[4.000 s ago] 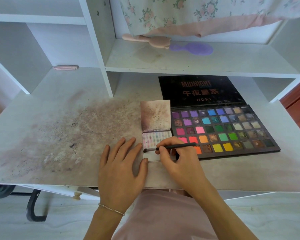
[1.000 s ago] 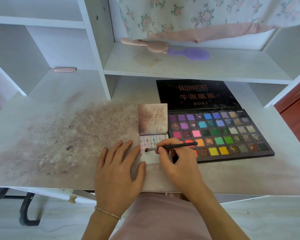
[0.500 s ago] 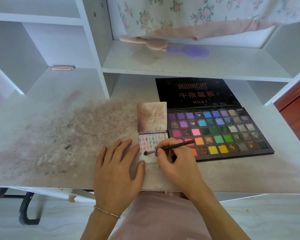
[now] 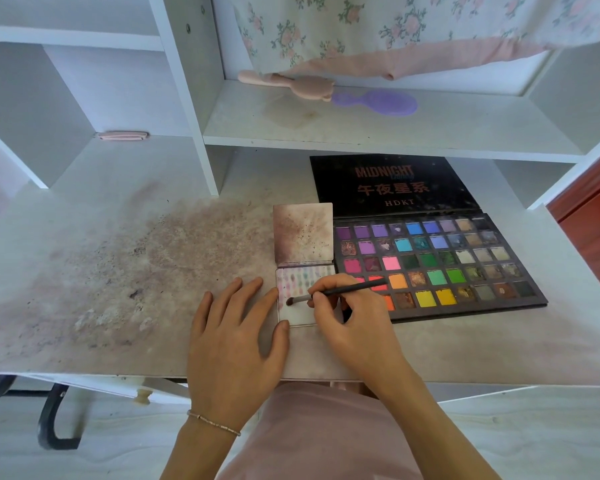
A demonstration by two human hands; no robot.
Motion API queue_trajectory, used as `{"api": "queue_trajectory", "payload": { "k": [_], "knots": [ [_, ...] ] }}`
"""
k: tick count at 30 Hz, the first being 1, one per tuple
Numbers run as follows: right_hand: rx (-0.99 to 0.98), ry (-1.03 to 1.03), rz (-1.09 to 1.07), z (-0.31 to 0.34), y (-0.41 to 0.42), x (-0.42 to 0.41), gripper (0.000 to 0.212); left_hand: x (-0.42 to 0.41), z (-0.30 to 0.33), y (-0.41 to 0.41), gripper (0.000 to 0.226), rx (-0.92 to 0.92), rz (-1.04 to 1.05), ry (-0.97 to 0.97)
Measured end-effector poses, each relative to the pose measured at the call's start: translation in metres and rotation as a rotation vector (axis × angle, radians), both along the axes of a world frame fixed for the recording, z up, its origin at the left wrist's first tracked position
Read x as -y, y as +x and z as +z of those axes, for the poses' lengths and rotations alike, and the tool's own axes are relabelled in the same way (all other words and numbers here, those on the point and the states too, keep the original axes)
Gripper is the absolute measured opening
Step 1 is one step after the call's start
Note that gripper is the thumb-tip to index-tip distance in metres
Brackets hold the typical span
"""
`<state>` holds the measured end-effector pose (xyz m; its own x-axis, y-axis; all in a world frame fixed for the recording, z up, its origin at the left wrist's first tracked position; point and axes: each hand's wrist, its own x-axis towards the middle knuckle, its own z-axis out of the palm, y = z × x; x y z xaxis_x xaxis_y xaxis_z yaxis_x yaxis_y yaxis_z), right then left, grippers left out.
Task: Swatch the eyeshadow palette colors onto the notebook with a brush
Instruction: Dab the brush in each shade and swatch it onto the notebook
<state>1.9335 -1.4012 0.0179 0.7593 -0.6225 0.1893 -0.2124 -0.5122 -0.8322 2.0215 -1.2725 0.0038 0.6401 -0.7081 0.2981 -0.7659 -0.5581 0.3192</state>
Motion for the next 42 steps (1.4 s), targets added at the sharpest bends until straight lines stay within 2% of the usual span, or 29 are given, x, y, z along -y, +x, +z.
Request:
{"api": "queue_trajectory", "payload": {
  "k": [12, 14, 17, 24, 27, 31, 34, 42],
  "knots": [
    [0.046, 0.023, 0.012, 0.001, 0.000, 0.000, 0.010, 0.000, -0.001, 0.000, 0.045, 0.002, 0.000, -0.004],
    [0.099, 0.070, 0.006, 0.002, -0.002, 0.000, 0.016, 0.000, -0.001, 0.000, 0.046, 0.001, -0.001, 0.002],
    [0.204, 0.129, -0.012, 0.003, -0.006, 0.001, 0.012, -0.001, -0.001, 0.000, 0.046, -0.003, 0.003, -0.004],
    [0.350, 0.088, -0.165, 0.009, -0.030, 0.015, 0.014, 0.000, -0.001, 0.000, 0.045, 0.008, 0.005, -0.036],
    [0.360, 0.097, -0.278, 0.008, -0.050, 0.031, 0.015, 0.000, -0.002, 0.000, 0.045, 0.015, 0.005, -0.035],
    [0.302, 0.103, -0.325, 0.006, -0.073, 0.050, 0.029, 0.000, -0.003, -0.001, 0.045, 0.022, 0.006, -0.041],
    [0.246, 0.090, -0.351, 0.005, -0.080, 0.055, 0.023, 0.000, -0.002, -0.001, 0.045, 0.019, 0.008, -0.040],
    [0.158, 0.015, -0.284, 0.001, -0.080, 0.056, 0.038, 0.001, -0.001, -0.001, 0.046, 0.015, 0.004, -0.033]
  ]
}}
